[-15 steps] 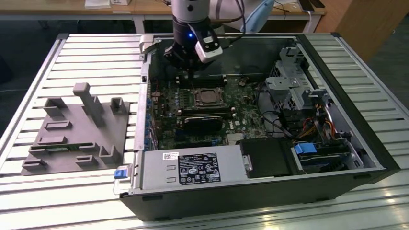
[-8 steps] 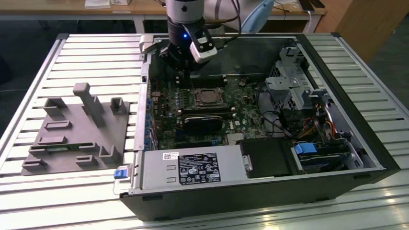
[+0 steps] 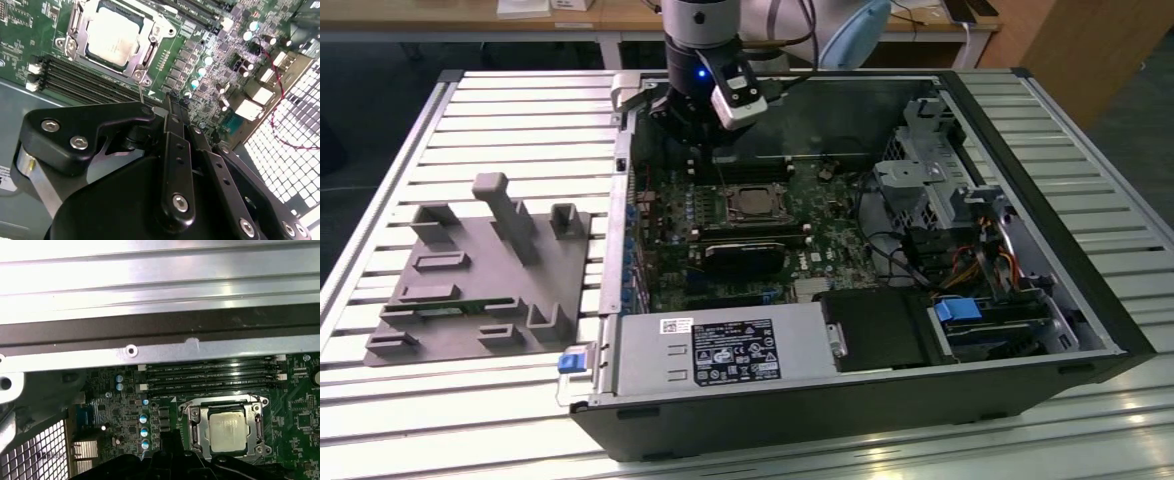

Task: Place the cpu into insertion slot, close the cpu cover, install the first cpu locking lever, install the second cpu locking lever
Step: 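Install the first cpu locking lever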

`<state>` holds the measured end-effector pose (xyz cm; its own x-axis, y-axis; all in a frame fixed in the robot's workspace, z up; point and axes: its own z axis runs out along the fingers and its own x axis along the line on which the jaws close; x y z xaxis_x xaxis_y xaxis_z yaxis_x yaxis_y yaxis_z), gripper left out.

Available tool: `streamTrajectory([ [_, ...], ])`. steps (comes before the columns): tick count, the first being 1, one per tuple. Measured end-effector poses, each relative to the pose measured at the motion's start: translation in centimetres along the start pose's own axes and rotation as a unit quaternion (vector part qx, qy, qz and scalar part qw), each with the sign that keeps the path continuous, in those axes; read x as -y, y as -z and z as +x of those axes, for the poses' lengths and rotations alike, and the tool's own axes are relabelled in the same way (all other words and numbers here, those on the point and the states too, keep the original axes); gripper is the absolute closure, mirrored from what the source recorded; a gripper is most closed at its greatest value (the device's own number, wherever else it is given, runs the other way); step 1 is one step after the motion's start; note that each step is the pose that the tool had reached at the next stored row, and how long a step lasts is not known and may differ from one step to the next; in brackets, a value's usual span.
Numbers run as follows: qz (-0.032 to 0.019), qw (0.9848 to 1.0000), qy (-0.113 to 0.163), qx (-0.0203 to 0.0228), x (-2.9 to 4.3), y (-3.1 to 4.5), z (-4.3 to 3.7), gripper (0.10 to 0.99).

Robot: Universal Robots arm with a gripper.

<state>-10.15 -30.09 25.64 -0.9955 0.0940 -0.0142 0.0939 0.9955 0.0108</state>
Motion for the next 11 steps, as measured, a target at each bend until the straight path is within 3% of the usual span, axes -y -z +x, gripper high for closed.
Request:
streamTrajectory([
  [11,0.0,1.0,0.002,-0.0001,-1.36,-0.16,0.26,0.98],
])
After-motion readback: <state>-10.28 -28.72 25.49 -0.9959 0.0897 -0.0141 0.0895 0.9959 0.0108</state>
